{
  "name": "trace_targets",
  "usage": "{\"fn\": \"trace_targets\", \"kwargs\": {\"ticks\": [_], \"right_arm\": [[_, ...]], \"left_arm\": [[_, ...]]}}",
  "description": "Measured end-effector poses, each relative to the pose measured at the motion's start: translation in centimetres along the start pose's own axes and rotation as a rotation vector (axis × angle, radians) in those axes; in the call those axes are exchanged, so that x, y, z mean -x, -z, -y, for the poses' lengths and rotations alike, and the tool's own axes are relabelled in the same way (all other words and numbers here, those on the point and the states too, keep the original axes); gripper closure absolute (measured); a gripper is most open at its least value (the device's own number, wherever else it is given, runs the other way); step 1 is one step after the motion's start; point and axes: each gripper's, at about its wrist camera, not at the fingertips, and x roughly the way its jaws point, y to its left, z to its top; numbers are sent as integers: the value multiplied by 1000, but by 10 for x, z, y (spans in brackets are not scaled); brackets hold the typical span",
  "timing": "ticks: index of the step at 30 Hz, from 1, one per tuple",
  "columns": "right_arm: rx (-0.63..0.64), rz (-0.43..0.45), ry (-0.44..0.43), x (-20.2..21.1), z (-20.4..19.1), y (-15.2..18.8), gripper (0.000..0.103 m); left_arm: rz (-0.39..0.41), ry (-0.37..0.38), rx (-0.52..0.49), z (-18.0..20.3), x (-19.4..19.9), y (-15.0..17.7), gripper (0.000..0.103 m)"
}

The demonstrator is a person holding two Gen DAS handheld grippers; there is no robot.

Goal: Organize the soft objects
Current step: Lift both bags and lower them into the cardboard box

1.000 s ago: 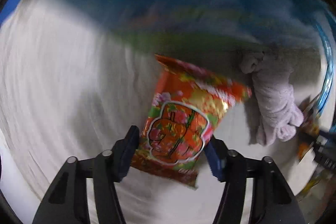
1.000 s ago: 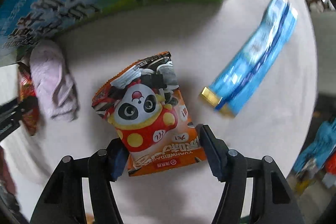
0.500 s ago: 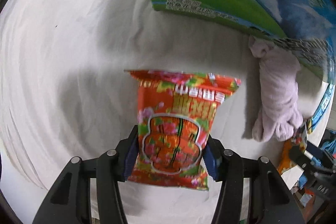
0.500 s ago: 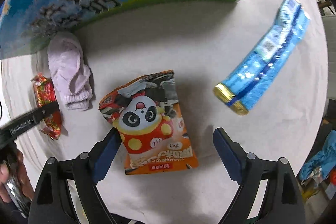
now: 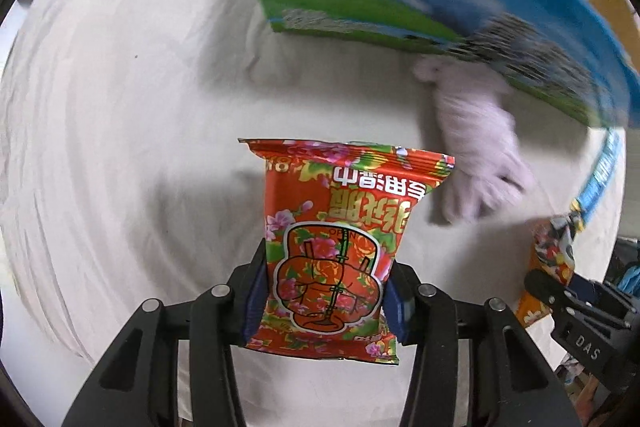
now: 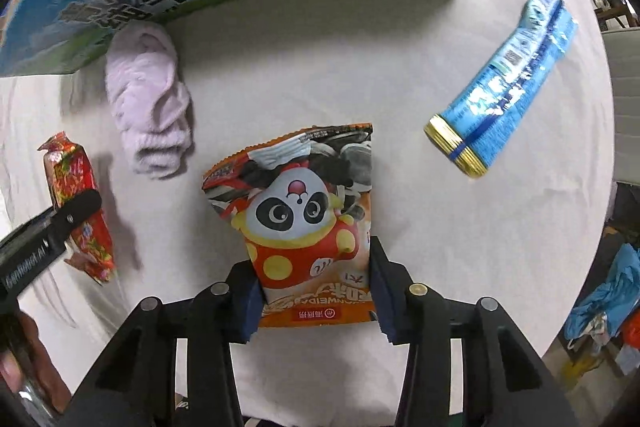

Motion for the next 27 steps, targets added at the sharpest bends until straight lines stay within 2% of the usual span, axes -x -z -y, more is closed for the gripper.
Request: {"fn": "trace_targets", "kwargs": {"ticks": [6, 13, 19, 27], "right_arm": [[19, 66, -65, 47, -9, 26, 56], [64, 178, -82, 115, -18, 42, 57], [86, 258, -77, 182, 9, 43, 57], [93, 317, -102, 216, 14, 43, 57]], "left_arm": [[74, 47, -45, 23, 44, 22, 58], [180, 102, -99, 42, 113, 32, 58], [266, 140, -111, 46, 159, 34, 58], [327, 171, -108, 42, 197, 27, 58]]}}
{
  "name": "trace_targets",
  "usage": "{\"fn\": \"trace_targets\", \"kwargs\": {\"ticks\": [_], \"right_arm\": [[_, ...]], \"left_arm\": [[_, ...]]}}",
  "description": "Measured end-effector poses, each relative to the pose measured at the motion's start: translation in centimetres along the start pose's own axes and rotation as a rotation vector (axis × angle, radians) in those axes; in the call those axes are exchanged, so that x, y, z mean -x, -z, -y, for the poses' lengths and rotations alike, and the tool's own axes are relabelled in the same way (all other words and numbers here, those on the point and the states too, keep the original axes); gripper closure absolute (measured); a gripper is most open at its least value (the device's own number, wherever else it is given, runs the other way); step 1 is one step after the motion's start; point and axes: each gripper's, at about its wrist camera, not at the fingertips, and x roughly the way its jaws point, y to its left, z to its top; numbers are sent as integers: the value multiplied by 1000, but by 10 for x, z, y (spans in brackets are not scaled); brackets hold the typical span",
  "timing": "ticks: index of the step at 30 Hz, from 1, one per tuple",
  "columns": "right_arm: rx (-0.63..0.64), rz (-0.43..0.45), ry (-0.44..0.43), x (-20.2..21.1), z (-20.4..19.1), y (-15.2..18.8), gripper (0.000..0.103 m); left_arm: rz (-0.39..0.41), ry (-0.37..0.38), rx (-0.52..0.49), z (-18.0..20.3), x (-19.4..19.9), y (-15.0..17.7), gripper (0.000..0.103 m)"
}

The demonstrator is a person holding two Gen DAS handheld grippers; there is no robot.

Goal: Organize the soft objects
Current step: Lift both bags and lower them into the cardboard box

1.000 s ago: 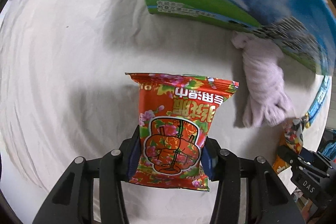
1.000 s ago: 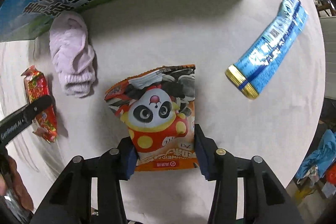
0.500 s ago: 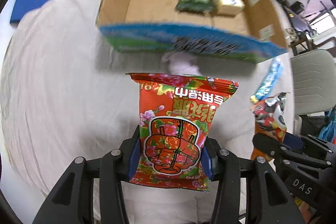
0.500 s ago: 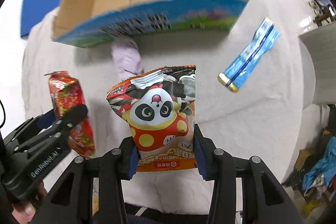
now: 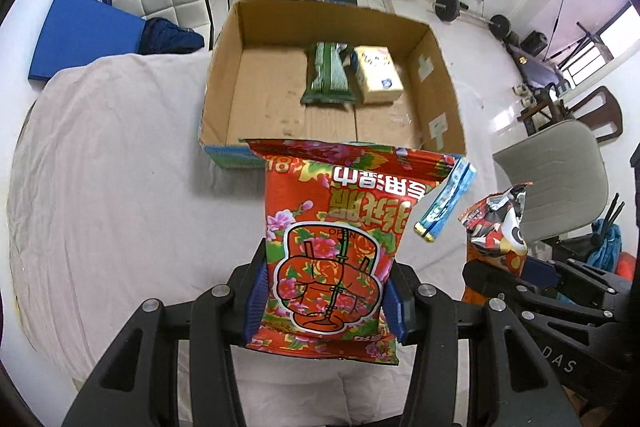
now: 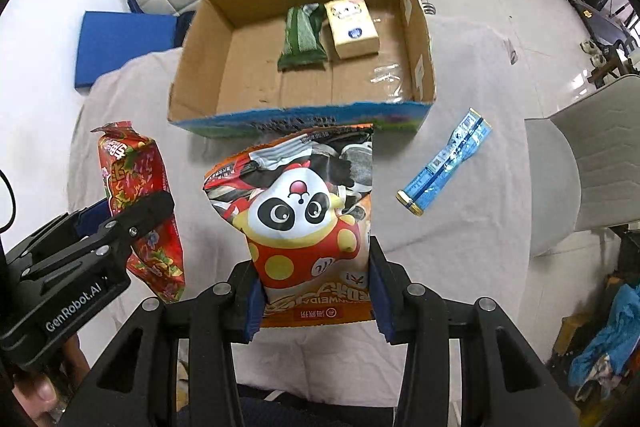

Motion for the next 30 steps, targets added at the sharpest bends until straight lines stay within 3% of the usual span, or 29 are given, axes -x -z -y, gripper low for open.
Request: {"fn": "trace_targets", "kwargs": {"ticks": [7, 15, 18, 23, 30], "right_arm": [[-15, 21, -60, 7, 2, -25, 57], [-24, 67, -7, -1, 13, -98, 57], [-31, 55, 35, -17, 18, -127, 57], [-66, -41, 70, -71, 35, -167, 57], [-75, -150, 116, -138, 46, -188, 57]], "left_arm": [[35, 29, 17, -2, 8, -33, 58], [34, 12, 21, -15, -10, -102, 58], [7, 12, 38, -24, -27, -128, 58], [-54, 1, 60, -36, -65, -165, 58], [-171, -5, 88, -50, -132, -197, 58]]}}
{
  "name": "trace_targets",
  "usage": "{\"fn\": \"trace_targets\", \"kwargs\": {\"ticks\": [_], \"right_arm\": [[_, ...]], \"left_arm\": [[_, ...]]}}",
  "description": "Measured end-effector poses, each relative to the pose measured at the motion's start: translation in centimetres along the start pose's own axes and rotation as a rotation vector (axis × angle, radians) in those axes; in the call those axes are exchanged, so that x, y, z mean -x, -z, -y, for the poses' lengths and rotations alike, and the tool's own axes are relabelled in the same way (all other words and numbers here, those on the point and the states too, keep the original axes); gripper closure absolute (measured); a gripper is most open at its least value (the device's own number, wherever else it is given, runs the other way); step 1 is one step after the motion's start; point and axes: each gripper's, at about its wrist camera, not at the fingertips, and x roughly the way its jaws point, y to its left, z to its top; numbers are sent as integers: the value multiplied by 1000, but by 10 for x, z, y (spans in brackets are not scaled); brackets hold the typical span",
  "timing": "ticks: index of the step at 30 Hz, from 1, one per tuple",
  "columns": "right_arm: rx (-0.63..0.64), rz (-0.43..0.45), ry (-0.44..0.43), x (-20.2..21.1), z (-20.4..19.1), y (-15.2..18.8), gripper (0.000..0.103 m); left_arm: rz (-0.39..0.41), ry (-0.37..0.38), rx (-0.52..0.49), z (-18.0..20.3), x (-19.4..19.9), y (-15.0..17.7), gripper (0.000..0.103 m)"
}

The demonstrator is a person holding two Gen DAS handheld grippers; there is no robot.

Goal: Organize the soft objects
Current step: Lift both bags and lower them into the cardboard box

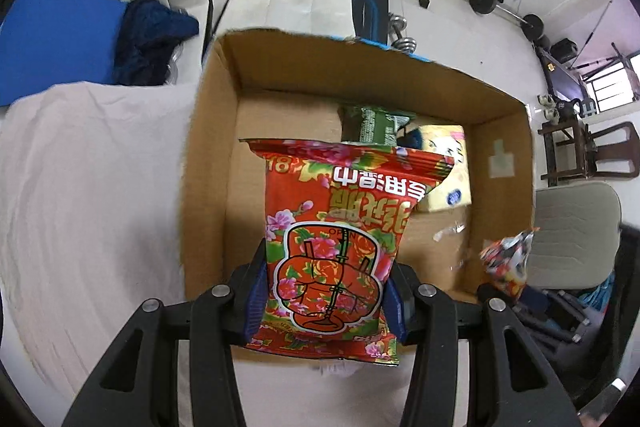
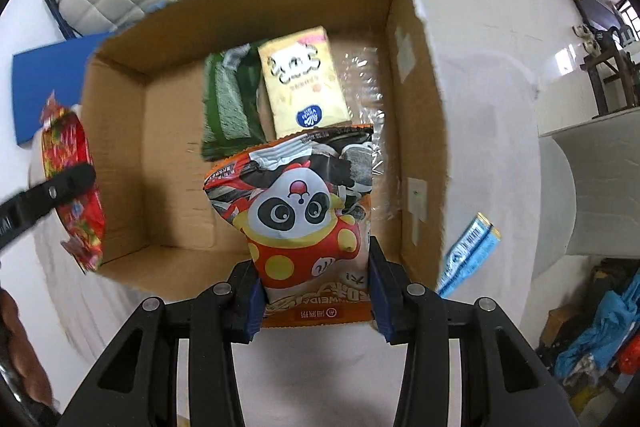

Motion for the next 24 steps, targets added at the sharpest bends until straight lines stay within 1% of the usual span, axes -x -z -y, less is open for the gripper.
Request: {"fn": "trace_targets", "kwargs": {"ticks": [3, 10, 17, 19, 21, 22, 24], "right_arm": [[-6, -37, 10, -22, -1, -9, 57], [-11, -91, 30, -53, -1, -23, 57], [-5, -141, 31, -75, -4, -33, 57], [7, -151, 43, -80, -5, -37, 56], [12, -162, 50, -85, -7, -38, 56], [12, -171, 53, -87, -7, -39, 56], [12, -175, 51, -87, -7, -39, 54]], "left_arm": [[-40, -12, 0, 1, -24, -16, 58], [-103, -50, -35, 10, -66, -45, 58], [-144, -101, -76, 16, -94, -66, 57], [-152, -120, -82, 15, -99, -71, 57], [-169, -113, -67, 11, -103, -72, 57], [-178, -104, -53, 9, -104, -73, 56], [-187, -102, -33, 5, -103, -74, 50]]}}
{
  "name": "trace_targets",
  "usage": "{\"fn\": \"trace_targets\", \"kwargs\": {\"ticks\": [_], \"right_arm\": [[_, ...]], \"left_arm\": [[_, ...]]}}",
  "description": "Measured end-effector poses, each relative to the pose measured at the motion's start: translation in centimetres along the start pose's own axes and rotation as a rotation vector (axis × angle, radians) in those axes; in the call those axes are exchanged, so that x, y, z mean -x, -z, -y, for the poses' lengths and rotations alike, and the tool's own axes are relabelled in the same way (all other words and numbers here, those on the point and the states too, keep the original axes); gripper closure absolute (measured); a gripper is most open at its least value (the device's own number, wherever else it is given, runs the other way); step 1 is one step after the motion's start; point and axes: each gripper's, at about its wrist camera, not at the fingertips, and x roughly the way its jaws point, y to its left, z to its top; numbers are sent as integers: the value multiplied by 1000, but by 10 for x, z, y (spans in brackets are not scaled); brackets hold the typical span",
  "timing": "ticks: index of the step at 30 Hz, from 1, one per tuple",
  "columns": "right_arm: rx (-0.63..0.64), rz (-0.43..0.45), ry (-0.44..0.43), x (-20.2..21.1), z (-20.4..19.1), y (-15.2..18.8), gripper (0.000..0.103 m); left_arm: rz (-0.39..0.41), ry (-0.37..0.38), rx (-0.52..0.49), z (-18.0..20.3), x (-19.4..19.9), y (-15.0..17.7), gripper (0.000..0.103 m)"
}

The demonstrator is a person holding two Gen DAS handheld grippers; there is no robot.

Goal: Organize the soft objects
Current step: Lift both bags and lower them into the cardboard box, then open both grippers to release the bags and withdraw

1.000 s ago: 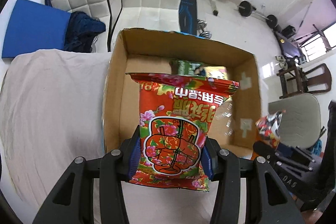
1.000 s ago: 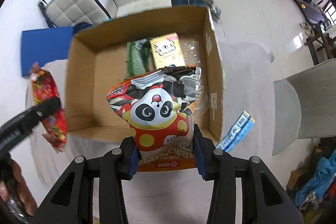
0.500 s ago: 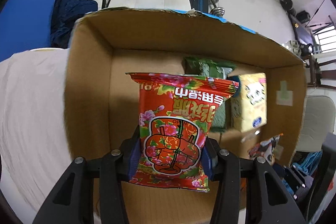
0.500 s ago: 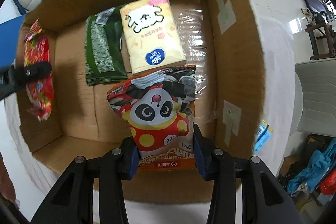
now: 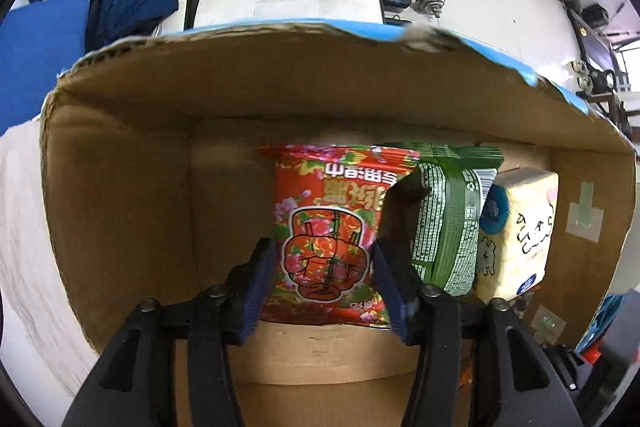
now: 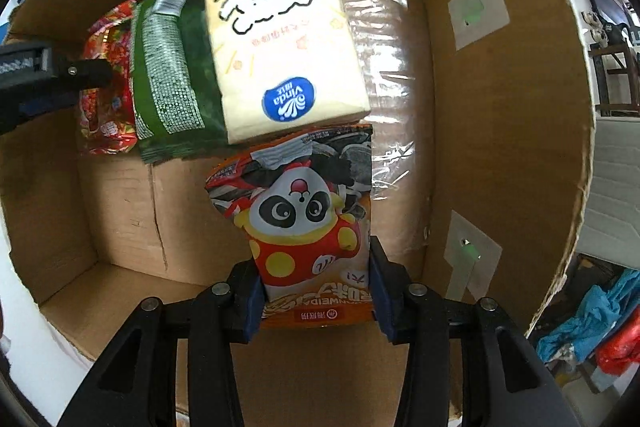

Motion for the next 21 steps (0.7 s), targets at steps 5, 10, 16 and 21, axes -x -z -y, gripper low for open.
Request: {"fn": "trace_targets", "kwargs": {"ticks": [5, 10, 16, 21], "right_arm": [[4, -5, -34, 4, 1, -1, 34], [30, 12, -41, 15, -13, 6, 23], [43, 91, -42, 37, -23, 28, 7], [44, 178, -24, 63, -29, 44, 0]], "left_arm": [[26, 5, 14, -6, 15, 3, 48], [80, -1, 4, -8, 37, 22, 28], [148, 22, 6, -9, 57, 57, 6], [249, 27, 24, -8, 83, 88, 0]]}}
